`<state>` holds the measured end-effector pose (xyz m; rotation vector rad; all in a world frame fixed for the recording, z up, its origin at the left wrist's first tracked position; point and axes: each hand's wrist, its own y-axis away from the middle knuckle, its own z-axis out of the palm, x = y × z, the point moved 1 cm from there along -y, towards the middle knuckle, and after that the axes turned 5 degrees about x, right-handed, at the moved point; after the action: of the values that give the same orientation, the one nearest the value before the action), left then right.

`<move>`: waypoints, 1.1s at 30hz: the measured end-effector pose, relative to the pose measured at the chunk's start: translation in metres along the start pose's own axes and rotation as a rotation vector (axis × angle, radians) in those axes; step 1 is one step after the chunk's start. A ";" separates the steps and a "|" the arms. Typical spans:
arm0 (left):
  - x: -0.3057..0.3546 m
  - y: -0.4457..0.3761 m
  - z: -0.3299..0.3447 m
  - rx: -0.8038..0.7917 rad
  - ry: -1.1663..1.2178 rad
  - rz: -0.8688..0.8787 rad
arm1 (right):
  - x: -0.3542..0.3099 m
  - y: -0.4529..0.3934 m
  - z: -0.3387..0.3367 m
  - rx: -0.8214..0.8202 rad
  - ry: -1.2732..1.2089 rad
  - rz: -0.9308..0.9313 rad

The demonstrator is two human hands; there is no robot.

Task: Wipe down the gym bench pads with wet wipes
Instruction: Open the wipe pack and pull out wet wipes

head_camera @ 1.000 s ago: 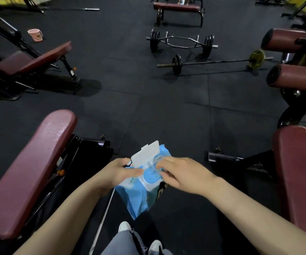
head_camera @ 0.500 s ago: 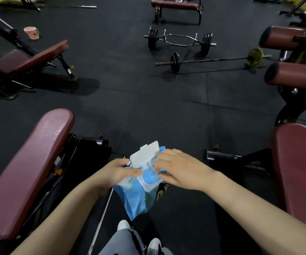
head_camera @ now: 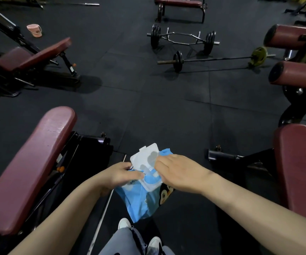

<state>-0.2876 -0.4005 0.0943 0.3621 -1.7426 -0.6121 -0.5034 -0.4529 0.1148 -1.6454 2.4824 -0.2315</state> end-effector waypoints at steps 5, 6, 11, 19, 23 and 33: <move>0.002 -0.001 -0.002 0.014 0.021 -0.014 | 0.001 -0.003 -0.006 0.066 0.007 0.097; 0.003 -0.002 -0.002 0.027 0.027 -0.013 | 0.002 -0.003 -0.008 0.081 0.007 0.116; 0.008 -0.003 0.002 0.027 0.075 -0.032 | 0.002 -0.004 -0.016 0.071 -0.146 0.302; 0.008 -0.001 0.010 -0.012 0.167 -0.049 | -0.001 0.003 -0.009 0.165 -0.198 0.523; 0.008 -0.006 0.012 0.021 0.171 -0.040 | 0.001 0.007 -0.010 0.251 -0.386 0.708; 0.000 -0.009 0.017 0.065 0.209 -0.031 | 0.018 0.021 -0.016 0.184 -0.529 0.599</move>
<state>-0.3045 -0.4046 0.0861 0.4822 -1.5608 -0.5211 -0.5327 -0.4601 0.1247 -0.7114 2.3072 0.0485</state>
